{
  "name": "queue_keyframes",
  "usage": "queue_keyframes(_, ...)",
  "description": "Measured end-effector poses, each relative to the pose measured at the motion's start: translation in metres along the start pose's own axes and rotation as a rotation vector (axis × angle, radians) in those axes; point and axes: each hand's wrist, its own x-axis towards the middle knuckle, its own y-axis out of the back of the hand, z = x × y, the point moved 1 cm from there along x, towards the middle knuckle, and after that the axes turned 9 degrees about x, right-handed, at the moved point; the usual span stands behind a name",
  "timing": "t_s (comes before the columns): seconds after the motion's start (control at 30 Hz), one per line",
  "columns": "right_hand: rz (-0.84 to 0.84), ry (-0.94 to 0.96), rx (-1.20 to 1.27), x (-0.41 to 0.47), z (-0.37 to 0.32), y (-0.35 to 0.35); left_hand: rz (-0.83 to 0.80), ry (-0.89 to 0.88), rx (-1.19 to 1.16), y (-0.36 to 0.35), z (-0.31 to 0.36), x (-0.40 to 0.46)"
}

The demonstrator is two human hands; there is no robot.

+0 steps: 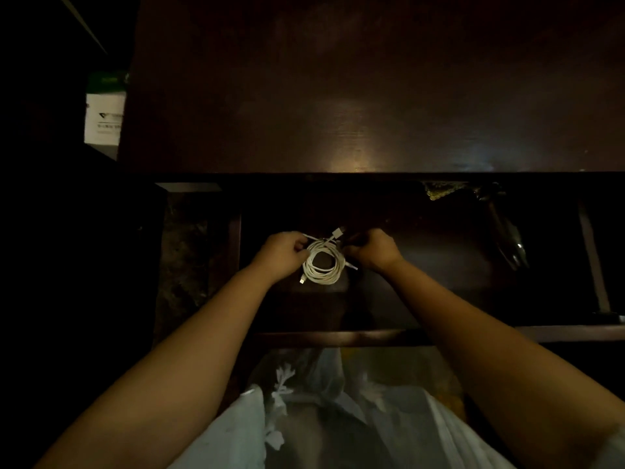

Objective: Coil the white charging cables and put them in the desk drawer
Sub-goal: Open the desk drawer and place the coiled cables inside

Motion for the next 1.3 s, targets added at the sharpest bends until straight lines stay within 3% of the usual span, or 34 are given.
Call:
queue_keyframes(0.2,0.150,0.146,-0.102,-0.062,-0.026,0.011,0.244,-0.105,0.174,0.021,0.032,-0.058)
queue_keyframes(0.4,0.475,0.423,-0.293,-0.162,-0.025,0.002,0.653,-0.285,0.361,-0.004,0.040,-0.152)
queue_keyframes(0.47,0.550,0.466,-0.310,-0.191,-0.005,-0.011,0.713,-0.279,0.350,-0.027,0.031,-0.186)
queue_keyframes(0.67,0.505,0.422,-0.530,-0.227,0.079,-0.063,0.602,-0.228,0.512,-0.109,-0.005,-0.224)
queue_keyframes(0.8,0.500,0.375,-0.552,-0.222,0.114,-0.075,0.539,-0.166,0.597,-0.137,-0.018,-0.213)
queue_keyframes(1.3,0.437,0.367,-0.591,-0.180,0.114,-0.050,0.522,-0.023,0.584,-0.124,-0.008,-0.178)
